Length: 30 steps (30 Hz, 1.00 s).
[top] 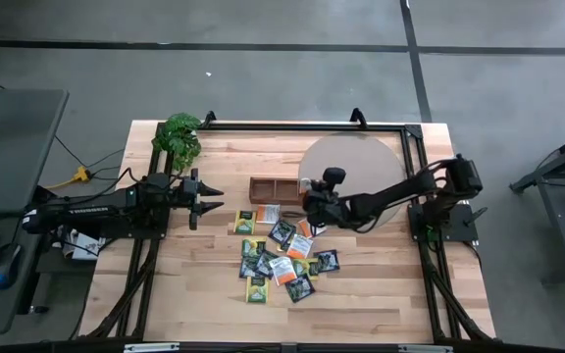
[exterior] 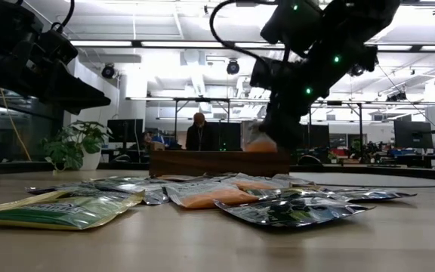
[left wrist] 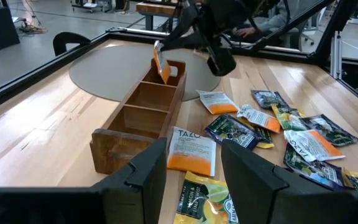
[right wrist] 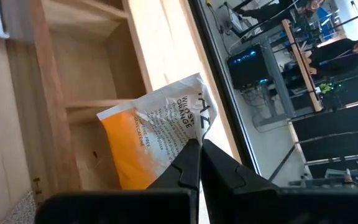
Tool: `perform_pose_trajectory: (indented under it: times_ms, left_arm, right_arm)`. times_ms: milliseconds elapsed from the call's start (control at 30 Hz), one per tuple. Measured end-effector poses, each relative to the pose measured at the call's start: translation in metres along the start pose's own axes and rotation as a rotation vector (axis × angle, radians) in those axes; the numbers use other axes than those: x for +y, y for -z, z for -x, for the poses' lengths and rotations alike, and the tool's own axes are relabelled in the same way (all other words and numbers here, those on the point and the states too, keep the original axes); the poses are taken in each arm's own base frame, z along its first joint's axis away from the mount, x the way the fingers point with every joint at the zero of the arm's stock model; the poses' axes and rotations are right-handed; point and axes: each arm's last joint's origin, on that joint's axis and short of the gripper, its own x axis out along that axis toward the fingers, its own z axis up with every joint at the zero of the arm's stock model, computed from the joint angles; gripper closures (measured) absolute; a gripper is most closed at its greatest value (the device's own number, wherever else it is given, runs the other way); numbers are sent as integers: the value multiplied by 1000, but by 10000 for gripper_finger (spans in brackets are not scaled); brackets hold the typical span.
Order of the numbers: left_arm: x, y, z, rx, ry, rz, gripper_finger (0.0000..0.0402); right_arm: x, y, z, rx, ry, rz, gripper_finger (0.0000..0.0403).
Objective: Pick & Place Tea
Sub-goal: Put the white tea bag into the right section of the wooden organizer
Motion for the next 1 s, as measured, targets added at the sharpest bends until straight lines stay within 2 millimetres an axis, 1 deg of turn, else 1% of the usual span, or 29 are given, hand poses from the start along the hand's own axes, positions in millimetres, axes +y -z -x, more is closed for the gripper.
perform_pose_trajectory:
  times_ms: [233,500,633,900,1000]
  left_arm:
    - [0,0,0,0,0,0,252]
    - [0,0,0,0,0,0,252]
    - [0,0,0,0,0,0,252]
    - [0,0,0,0,0,0,252]
    - [0,0,0,0,0,0,252]
  right_arm:
    - [8,5,-11,27,12,15,403]
    - [2,7,-21,55,53,-3,403]
    - [2,8,-23,53,17,-7,403]
    - [1,8,-25,54,-1,-12,402]
    - [0,8,-27,53,-33,-20,397]
